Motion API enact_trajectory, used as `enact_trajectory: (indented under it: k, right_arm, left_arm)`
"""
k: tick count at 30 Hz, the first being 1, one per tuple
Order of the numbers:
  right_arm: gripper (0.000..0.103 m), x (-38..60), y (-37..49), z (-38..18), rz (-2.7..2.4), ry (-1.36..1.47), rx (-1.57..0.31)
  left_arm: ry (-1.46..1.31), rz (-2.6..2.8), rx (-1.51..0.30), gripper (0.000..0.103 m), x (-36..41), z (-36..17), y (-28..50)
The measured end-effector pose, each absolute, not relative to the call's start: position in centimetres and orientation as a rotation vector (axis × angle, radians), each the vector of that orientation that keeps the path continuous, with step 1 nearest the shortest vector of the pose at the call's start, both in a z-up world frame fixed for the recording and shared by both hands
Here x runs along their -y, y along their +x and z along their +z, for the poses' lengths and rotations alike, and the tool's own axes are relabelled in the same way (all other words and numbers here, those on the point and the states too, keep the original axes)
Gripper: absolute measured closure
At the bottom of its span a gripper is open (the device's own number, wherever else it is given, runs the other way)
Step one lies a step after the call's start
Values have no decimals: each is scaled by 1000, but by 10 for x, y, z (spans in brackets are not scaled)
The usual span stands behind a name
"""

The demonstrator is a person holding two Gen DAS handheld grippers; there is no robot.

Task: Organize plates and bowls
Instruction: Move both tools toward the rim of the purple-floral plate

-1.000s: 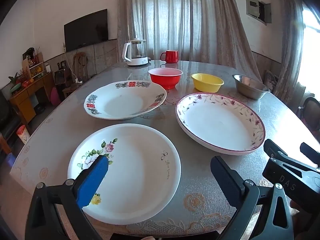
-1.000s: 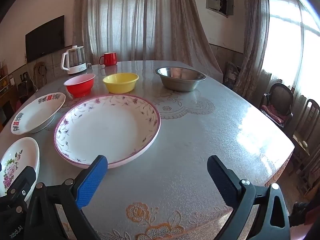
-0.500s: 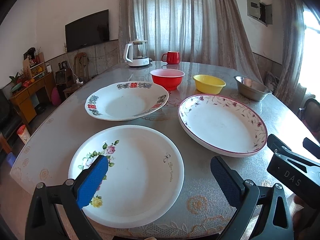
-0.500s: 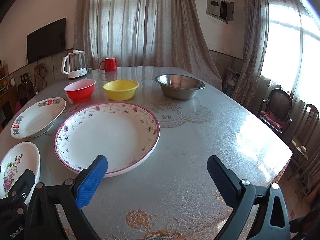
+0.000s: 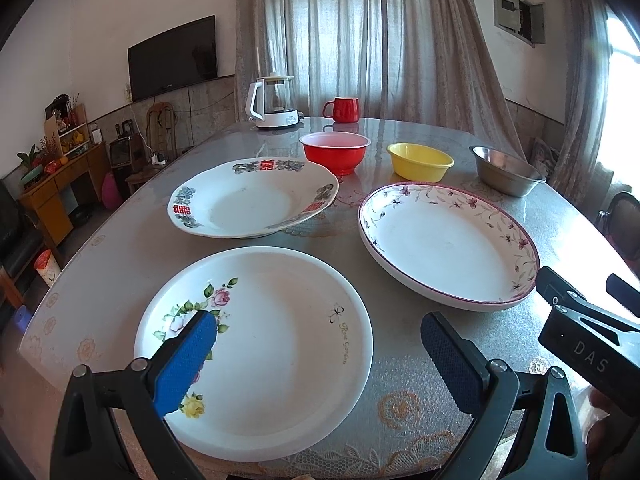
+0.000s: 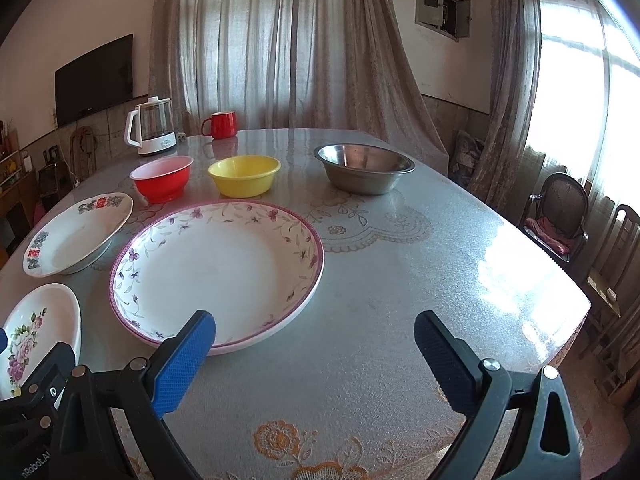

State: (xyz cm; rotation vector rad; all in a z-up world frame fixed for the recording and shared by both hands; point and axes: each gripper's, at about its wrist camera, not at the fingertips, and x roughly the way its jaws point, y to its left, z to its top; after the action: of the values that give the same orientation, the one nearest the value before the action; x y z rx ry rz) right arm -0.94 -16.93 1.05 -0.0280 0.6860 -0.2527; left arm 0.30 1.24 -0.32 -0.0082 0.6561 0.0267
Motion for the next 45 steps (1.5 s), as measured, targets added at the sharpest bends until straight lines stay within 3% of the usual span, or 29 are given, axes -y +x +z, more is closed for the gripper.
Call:
enact_trajectory:
  k: [45]
  right_arm:
    - [5,208,27,2,-58,121,-776]
  left_arm:
    - [5,-232,-685,0,6,9,28]
